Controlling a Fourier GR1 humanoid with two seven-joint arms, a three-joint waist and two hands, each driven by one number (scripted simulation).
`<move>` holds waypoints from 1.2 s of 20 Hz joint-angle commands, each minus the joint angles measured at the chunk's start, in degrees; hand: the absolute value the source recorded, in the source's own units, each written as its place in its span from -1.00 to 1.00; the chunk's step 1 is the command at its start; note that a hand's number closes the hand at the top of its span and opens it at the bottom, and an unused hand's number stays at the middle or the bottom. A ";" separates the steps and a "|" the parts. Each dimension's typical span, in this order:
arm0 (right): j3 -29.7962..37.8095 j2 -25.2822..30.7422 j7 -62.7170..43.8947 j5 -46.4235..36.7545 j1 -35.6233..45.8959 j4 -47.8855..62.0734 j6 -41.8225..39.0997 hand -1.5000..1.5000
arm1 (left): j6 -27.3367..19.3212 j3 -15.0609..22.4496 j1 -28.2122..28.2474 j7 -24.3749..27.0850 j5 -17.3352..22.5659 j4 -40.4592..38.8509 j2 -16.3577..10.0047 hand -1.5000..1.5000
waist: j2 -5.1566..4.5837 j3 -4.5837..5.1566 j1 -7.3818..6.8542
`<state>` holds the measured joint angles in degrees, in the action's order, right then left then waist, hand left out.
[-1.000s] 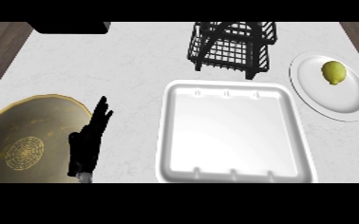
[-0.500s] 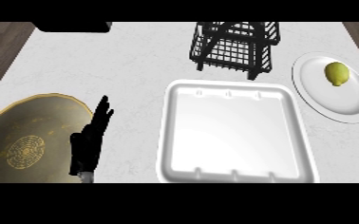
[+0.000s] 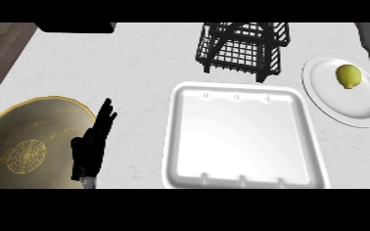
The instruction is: Pick the cupcake from the tray and place it in the tiered basket
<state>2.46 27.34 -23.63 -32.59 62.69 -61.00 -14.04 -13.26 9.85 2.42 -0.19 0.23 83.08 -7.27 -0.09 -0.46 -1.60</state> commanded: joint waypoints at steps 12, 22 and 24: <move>8.46 -8.38 6.68 3.59 2.60 21.61 10.41 -1.00 | -0.30 -1.65 3.51 -0.27 -1.37 -2.20 -1.32 0.00 | -0.45 0.44 -0.11; 19.26 -11.67 12.67 14.22 5.54 25.44 14.61 -1.00 | 0.57 -3.32 0.71 -2.19 -0.55 -2.01 -1.82 0.00 | -0.32 0.44 0.31; 21.38 -9.63 14.58 14.52 7.67 25.60 18.36 -1.00 | 0.36 -1.05 3.83 -1.29 -1.52 -0.52 -0.88 0.00 | -0.45 0.43 -0.42</move>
<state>19.28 16.93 -10.87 -21.93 67.30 -35.35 1.14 -13.00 9.21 2.88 -1.76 -0.92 84.32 -7.27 -0.66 -0.72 -1.37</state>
